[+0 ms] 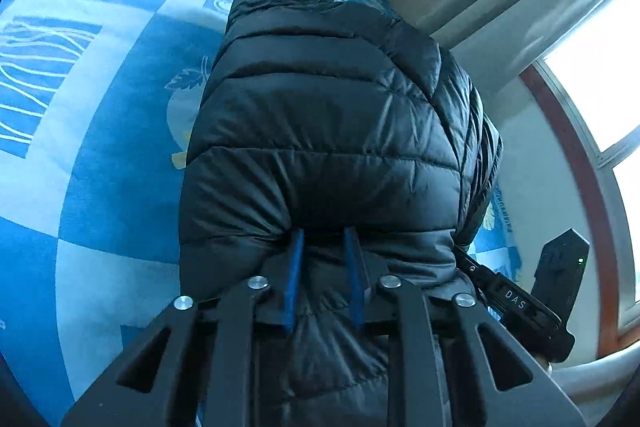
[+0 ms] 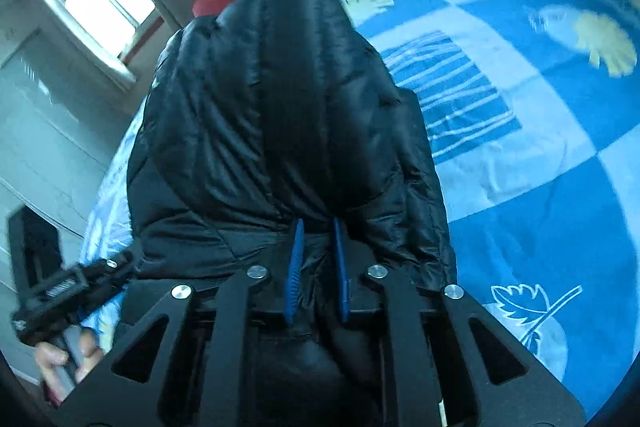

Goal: Fold large clothes

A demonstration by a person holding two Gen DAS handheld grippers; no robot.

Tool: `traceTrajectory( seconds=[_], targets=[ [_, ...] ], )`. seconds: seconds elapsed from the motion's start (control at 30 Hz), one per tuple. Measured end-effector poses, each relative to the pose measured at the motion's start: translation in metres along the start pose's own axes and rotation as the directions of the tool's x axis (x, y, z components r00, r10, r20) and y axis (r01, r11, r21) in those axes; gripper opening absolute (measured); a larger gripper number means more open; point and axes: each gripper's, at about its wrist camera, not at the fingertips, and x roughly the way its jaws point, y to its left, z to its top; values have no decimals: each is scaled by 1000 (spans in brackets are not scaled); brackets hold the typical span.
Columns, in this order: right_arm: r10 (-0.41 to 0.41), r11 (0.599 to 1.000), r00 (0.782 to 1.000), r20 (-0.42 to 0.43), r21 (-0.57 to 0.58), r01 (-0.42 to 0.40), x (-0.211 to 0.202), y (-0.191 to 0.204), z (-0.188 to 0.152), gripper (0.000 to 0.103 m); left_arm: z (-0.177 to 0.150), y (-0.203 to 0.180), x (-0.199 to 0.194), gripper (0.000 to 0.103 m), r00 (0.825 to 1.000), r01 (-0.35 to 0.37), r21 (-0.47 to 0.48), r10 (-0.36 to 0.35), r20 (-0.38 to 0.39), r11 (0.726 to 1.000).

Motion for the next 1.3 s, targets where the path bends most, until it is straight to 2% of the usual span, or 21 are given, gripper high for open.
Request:
traceTrajectory(
  seconds=[0.07,0.13,0.2,0.23,0.27,0.4,0.53,0.63,0.73,0.87,0.97,1.2,1.3],
  targets=[
    [-23,1000,1000,-2,-9,23,-14,9,5,15,4,-3,-9,21,1000,13,5,-13,-7,1000],
    [-13,999,998,57,-43,15,-33,23,13,20,10,-8,-25,24,1000,20,-9,-20,13,1000],
    [2,998,995,95,-64,4,-41,33,24,27,20,-16,-36,39,997,42,3,-42,68,999],
    [16,997,993,113,-83,-6,-41,39,33,31,26,-21,-40,52,994,45,18,-46,102,999],
    [13,995,993,120,-95,-1,-38,42,39,32,33,-26,-40,57,991,43,34,-47,127,998],
    [-6,994,992,128,-104,19,-15,38,61,32,54,-28,-17,57,991,43,20,-45,126,999],
    [-54,994,996,67,-90,60,21,24,64,29,59,-18,7,57,995,31,-3,-31,100,1000],
    [-51,997,997,51,-63,54,38,14,61,25,61,-23,26,57,998,-34,49,31,62,998],
    [-45,998,998,42,-33,46,50,5,59,19,59,-24,36,57,996,-80,76,76,55,994],
    [-27,1000,998,60,-6,28,56,-1,56,15,57,-16,47,57,995,-93,72,89,55,993],
    [-43,999,997,71,-14,44,56,1,55,14,55,-13,50,57,994,-96,71,92,54,993],
    [-68,997,993,94,-35,71,44,10,49,14,52,-26,36,57,988,-136,114,125,94,984],
    [-58,998,992,113,-30,61,25,16,47,26,49,-29,17,57,986,-142,118,130,107,983]
  ],
)
